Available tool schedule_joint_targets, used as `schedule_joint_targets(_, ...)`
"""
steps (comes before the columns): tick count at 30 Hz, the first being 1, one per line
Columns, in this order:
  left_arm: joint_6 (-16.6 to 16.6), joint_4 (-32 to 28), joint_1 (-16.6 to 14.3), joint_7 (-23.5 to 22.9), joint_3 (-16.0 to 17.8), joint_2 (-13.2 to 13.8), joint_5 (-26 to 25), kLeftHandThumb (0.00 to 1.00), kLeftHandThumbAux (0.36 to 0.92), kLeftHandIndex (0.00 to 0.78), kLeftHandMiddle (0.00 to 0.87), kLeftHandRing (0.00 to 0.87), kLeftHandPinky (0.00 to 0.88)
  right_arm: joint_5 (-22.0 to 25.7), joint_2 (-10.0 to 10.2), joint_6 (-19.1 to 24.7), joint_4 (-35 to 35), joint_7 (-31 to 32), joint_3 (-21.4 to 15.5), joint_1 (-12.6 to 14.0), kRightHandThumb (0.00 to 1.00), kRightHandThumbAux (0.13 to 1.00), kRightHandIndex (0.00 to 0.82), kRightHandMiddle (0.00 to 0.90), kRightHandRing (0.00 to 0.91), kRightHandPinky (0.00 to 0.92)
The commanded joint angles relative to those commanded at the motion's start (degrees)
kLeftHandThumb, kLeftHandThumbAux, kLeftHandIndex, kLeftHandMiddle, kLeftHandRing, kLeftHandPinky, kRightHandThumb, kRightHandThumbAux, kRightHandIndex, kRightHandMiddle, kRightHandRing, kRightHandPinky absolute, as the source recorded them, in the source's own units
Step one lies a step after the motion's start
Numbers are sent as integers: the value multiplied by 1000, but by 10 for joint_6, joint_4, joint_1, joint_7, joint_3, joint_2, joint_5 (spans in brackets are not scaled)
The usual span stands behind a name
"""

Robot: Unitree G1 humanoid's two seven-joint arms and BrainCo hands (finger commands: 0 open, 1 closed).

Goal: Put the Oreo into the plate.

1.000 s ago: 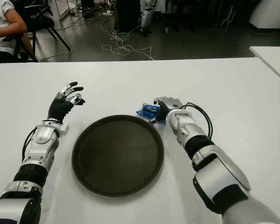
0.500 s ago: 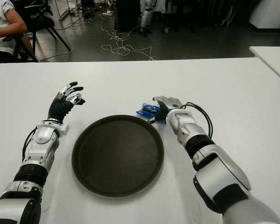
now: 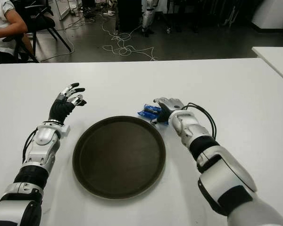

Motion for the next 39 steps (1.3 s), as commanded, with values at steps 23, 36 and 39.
schedule_joint_targets(23,-2,0,1,2,0,-2,0,1000,646,158,226,453,364,7,-9,-27,6,-47,-14,4,249,657,494,569,551,511)
schedule_joint_targets(36,3,0,-1,5,0,-3,1,1000,647,160,231,452,342,9,-9,-15,7,-25,-16,0,216,658,458,492,495,487)
schedule_joint_targets(39,4,-1,0,6,0,-3,1,1000,647,159,229,451,345,9,-10,-12,5,-19,-17,0,218,660,457,474,481,484)
